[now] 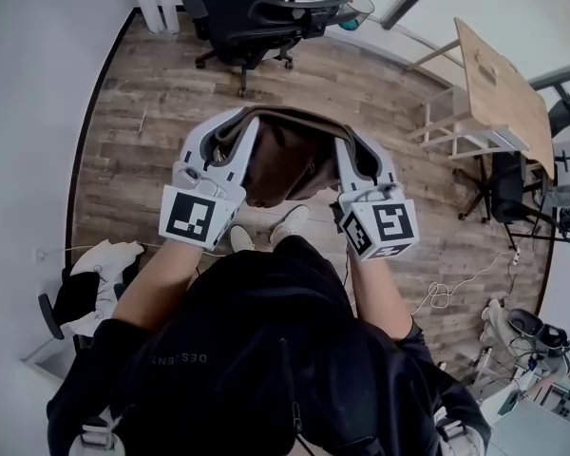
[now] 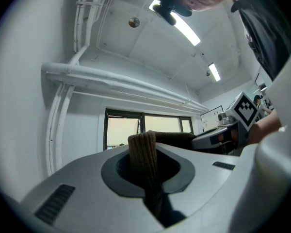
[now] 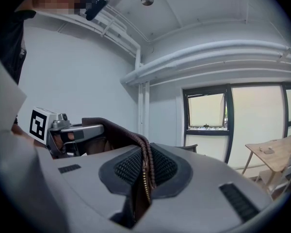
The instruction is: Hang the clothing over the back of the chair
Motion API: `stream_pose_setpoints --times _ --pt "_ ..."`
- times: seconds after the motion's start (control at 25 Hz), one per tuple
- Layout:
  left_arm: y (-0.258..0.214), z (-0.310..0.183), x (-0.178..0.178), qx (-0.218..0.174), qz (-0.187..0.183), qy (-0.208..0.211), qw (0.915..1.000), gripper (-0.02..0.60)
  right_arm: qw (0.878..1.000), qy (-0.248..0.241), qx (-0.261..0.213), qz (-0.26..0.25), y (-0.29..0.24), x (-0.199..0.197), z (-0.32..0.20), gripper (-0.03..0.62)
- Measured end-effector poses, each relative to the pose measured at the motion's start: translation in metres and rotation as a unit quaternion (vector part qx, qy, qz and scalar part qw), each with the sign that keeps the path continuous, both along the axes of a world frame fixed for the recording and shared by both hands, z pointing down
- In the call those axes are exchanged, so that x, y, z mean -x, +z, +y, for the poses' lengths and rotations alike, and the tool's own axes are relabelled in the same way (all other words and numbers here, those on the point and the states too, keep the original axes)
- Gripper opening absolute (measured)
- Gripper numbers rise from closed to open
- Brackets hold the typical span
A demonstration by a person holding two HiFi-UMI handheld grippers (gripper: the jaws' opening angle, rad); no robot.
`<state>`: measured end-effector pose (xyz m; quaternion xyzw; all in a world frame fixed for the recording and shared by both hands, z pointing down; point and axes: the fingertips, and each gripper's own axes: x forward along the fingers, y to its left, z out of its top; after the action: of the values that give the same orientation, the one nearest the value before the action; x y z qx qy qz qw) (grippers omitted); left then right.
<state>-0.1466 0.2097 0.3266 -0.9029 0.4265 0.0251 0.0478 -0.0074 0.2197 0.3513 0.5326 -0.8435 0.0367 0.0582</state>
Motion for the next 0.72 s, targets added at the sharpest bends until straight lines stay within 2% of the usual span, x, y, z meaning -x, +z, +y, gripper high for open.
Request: stream_pose_setpoints --times 0.72 --pt "-0.002 -0.080 -0.052 -0.006 -0.017 -0.028 0.9994 0.049 1.000 -0.030 -0.002 -0.009 0.002 -0.051 -0.087 0.044"
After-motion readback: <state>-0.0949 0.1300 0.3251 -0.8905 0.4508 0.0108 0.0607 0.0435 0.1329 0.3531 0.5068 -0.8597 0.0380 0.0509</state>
